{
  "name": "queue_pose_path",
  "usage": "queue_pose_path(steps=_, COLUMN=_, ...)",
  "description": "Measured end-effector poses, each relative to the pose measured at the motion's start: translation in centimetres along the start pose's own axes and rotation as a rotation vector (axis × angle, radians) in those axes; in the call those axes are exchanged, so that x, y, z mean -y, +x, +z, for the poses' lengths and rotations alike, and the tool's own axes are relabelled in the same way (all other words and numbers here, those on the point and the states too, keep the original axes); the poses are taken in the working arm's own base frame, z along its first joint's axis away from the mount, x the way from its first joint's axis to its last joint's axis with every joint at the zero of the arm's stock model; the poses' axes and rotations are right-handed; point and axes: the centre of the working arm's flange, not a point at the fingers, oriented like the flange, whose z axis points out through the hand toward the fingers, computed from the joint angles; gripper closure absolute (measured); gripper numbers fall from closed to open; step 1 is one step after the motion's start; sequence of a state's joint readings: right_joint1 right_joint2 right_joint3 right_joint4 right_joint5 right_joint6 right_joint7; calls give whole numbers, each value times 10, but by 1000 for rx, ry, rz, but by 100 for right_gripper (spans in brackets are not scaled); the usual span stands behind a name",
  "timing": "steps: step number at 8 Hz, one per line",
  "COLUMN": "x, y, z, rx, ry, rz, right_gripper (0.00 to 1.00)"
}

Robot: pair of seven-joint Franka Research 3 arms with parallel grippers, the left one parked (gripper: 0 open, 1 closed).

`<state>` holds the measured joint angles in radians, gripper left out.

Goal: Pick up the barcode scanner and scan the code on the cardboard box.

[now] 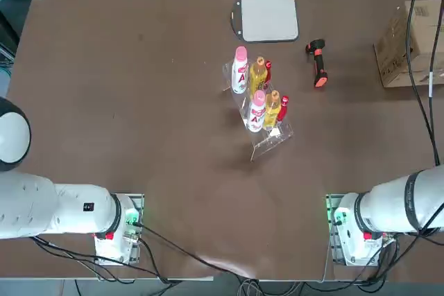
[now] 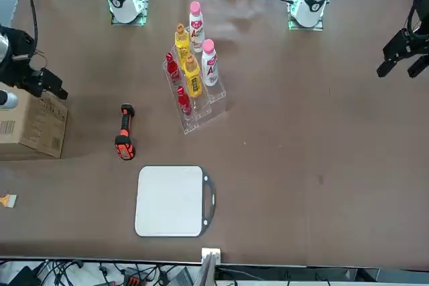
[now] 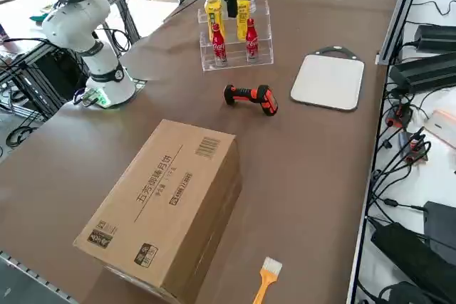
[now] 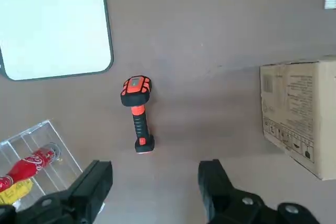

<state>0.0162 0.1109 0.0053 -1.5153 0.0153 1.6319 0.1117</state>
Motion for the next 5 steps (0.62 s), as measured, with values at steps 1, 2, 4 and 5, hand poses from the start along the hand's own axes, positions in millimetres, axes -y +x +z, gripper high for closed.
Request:
queue_pose_path(steps=1, x=1, y=0, z=1, rx=1, ry=0, rz=-2, right_gripper=0)
queue_pose_path(steps=2, x=2, y=0, z=1, rx=1, ry=0, rz=-11, right_gripper=0)
queue_pose_path(steps=4, x=2, y=1, z=1, rx=3, ry=0, rz=-59, right_gripper=0)
queue_pose_path(steps=5, x=2, y=1, z=2, rx=4, ry=0, rz=-70, right_gripper=0)
